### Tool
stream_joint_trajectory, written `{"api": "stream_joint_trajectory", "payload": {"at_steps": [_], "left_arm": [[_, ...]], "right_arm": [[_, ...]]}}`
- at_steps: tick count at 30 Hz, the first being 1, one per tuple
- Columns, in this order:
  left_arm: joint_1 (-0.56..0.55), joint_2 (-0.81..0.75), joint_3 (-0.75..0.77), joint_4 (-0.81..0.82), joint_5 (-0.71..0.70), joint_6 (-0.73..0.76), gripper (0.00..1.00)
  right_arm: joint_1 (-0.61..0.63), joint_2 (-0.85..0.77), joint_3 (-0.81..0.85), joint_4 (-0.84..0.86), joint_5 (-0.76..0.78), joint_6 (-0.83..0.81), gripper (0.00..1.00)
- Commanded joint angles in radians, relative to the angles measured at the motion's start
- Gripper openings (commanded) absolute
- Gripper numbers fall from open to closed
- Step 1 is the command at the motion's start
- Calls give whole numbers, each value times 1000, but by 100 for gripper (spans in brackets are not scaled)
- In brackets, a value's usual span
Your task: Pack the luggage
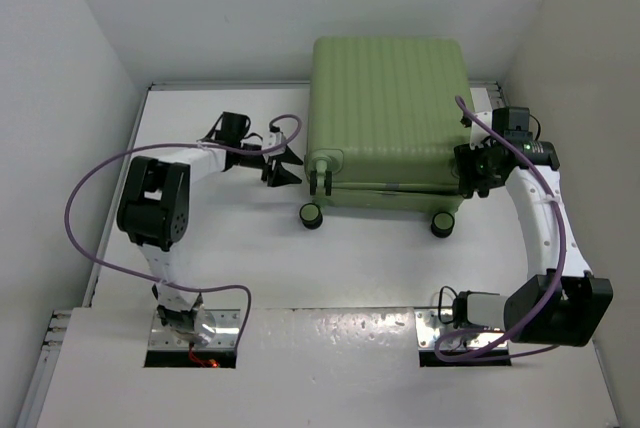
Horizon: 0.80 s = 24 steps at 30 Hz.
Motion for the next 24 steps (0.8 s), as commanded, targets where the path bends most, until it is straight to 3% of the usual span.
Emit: {"api": "stream_joint_trajectory", "payload": {"at_steps": [1,5,9,24], "left_arm": [[46,38,88,-87,111,108,59],[66,113,215,-160,138,130,66],[66,161,269,-171,148,107,66],[46,112,173,-171,58,88,63]], "right_arm": [[-11,-28,-4,-17,39,-101,0],[-11,-22,-2,-20,39,-103,0],[-11,-16,5,-23,45,-109,0],[-11,6,7,-15,39,-89,0]]}}
